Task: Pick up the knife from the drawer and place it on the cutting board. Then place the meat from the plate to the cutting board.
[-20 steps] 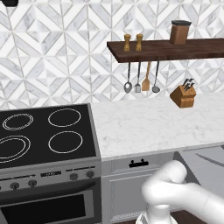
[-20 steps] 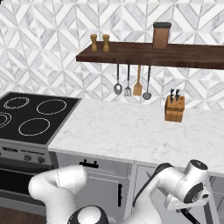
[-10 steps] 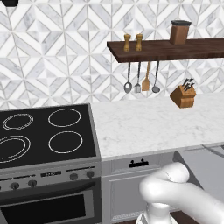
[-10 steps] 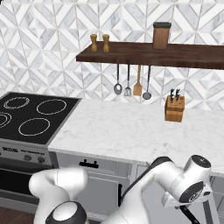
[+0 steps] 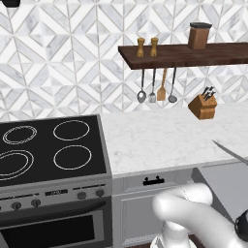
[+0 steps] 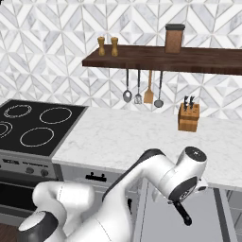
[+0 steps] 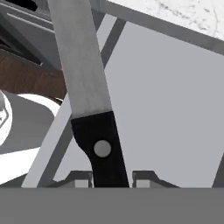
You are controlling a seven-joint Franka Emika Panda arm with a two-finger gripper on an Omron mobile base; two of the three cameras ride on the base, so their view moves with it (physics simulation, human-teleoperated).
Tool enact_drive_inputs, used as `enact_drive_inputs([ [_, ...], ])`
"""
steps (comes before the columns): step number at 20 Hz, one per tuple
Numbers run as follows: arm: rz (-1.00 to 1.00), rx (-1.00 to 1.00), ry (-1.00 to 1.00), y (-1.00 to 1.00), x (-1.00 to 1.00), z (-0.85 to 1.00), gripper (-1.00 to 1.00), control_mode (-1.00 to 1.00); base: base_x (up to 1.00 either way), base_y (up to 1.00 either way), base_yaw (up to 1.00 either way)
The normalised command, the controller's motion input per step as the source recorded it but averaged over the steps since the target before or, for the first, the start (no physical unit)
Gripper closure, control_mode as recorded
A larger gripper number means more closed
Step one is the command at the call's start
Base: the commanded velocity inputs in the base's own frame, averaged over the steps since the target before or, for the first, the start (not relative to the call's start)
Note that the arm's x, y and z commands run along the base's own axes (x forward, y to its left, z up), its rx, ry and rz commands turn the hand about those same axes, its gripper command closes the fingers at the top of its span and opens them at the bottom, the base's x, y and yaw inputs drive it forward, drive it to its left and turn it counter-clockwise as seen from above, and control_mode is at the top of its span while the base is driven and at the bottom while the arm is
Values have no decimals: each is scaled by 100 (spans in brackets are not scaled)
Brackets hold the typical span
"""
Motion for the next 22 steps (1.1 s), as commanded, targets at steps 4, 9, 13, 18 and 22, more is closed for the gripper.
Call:
enact_drive_inputs([
  [4, -7, 0, -2, 100, 32, 61, 100, -100, 0, 0, 0],
  [9, -6, 0, 5, 96, 37, 63, 100, -100, 0, 0, 0],
  [13, -4, 0, 20, 84, 49, 51, 100, -100, 0, 0, 0],
  [18, -1, 0, 25, 64, 37, 20, 100, -100, 0, 0, 0],
  [22, 0, 6, 6, 42, 34, 1, 100, -100, 0, 0, 0],
])
